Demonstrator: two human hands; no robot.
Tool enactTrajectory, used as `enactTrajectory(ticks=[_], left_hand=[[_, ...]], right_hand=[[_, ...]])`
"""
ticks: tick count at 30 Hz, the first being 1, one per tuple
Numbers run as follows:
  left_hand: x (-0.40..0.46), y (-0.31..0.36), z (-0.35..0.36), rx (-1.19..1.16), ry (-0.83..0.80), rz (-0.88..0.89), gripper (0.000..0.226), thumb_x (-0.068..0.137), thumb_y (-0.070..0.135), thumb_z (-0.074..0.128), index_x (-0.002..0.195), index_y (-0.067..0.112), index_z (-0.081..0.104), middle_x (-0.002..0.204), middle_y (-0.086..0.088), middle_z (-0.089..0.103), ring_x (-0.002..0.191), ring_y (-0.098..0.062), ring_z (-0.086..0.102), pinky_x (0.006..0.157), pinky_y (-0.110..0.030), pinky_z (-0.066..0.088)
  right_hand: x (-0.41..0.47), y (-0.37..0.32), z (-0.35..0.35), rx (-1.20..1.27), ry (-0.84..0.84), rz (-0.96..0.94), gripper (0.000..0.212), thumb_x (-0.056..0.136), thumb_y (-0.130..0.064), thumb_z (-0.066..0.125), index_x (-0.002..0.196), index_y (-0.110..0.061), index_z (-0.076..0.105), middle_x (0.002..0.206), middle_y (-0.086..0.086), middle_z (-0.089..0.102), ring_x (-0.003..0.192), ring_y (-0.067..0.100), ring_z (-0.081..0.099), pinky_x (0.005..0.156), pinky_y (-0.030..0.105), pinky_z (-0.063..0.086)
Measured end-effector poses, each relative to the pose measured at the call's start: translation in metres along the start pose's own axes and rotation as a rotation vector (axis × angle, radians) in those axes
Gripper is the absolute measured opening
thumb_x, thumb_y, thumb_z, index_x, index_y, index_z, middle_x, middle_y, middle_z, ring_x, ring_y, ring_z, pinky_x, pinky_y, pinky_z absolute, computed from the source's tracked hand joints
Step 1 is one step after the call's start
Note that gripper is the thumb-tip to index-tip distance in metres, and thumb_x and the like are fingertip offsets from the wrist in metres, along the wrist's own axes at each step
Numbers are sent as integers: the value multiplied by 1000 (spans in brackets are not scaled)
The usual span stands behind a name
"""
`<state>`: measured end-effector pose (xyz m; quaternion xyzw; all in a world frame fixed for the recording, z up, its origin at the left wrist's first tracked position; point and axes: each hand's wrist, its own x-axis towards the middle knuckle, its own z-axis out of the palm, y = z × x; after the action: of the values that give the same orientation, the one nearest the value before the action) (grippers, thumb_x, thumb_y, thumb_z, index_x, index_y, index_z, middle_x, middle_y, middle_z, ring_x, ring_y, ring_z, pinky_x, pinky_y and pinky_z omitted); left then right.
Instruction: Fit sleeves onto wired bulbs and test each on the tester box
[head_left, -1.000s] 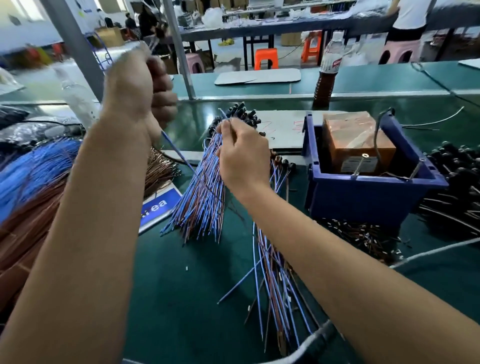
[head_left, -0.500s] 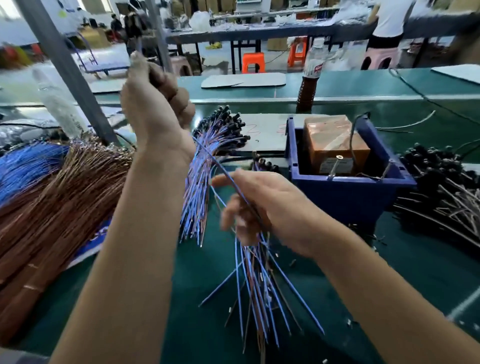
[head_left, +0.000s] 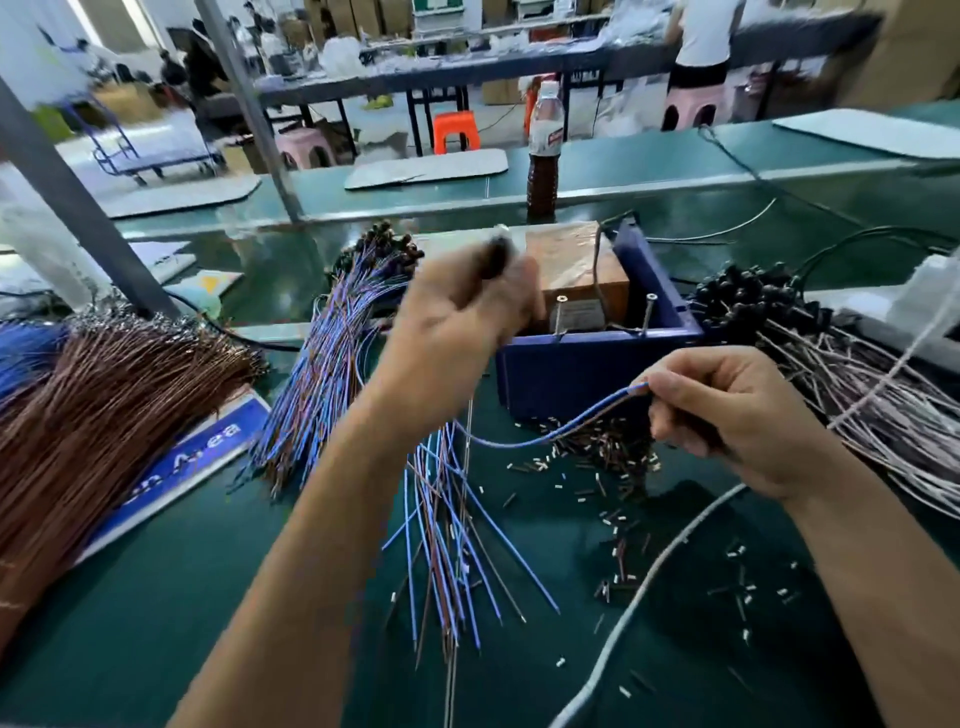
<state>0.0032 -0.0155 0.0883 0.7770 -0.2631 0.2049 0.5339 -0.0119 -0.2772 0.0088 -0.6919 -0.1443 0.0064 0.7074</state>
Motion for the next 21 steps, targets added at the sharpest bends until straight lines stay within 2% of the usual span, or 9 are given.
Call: enactTrajectory(ticks=[3,6,10,14,17,21], left_hand=[[-22,8,59,296,-250,173,23,102,25,60,84,11,62,74,1,57,69,-21,54,63,-38,45],[-35,-6,83,509,-276,214,18,101,30,60,100,12,62,87,-1,67,79,-34,62,66,-46,50],[-51,-26,91,433,-249,215,26,98,27,54,117,14,67,87,2,74,77,-27,69,62,-44,53],[-53,-42,84,364,-111,209,6,99,6,67,101,9,71,88,5,72,80,-15,68,68,-37,53],[-54,-47,79,356,-66,200,5,99,10,66,97,11,70,83,7,68,74,-14,62,64,-36,50],[-54,-45,82,346,-134,191,4,95,12,69,98,12,71,83,6,71,75,-18,67,64,-39,51]], right_hand=[[-7,2,0,-65,-46,19,30,87,-40,80,89,-10,77,70,17,73,42,18,52,43,23,35],[-14,6,1,-56,-21,29,28,92,-42,76,87,-15,77,71,13,73,46,16,54,43,21,36],[-14,14,1,-7,70,77,16,88,-31,75,93,-17,76,71,13,72,49,18,53,44,25,37],[-8,18,2,92,194,70,9,90,-17,75,89,-8,72,77,18,75,45,14,53,38,18,36],[-8,20,0,129,218,40,6,88,-19,76,85,-14,78,83,20,77,46,12,55,38,17,37],[-9,22,6,86,178,0,9,84,-24,79,86,-15,80,81,19,77,47,13,56,40,19,39]])
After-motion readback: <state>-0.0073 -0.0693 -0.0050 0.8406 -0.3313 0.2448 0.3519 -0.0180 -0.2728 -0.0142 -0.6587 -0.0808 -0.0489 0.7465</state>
